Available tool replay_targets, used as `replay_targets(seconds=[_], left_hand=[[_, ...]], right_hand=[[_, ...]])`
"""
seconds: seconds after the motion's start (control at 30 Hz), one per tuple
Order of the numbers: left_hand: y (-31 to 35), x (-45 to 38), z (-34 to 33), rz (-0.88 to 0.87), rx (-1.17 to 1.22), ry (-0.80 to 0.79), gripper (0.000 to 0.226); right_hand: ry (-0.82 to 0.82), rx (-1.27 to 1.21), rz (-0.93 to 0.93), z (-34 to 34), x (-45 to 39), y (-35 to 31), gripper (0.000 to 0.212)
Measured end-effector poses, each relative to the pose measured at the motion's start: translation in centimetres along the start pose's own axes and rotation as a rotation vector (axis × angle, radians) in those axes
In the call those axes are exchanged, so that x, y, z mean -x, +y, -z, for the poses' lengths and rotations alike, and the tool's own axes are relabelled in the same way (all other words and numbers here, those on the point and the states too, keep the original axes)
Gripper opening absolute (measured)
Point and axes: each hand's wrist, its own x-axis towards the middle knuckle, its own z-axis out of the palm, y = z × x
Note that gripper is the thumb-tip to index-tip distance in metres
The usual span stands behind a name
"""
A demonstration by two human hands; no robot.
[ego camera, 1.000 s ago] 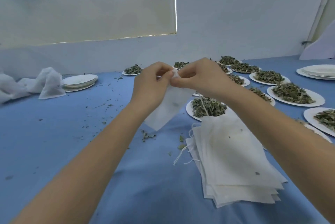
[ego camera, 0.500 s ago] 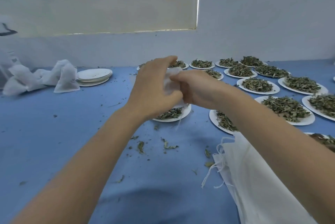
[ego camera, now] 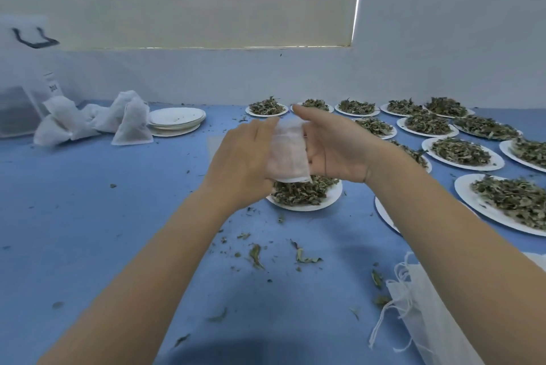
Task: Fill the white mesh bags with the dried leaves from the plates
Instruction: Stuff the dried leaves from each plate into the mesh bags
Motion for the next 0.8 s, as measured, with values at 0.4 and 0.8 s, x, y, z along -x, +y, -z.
replay_targets(seconds=[0.4,0.8], left_hand=[[-5.0,-0.1,-4.0,0.225,-0.097,-0.127,0.059],[-6.8,-0.8,-8.1,0.257,0.061,-0.206,0.056]], right_hand=[[0.719,0.969,-0.021,4.0,-3.3,3.8,0.026],[0.683,1.165,-0.188,6.2,-5.5,6.9,0.052]])
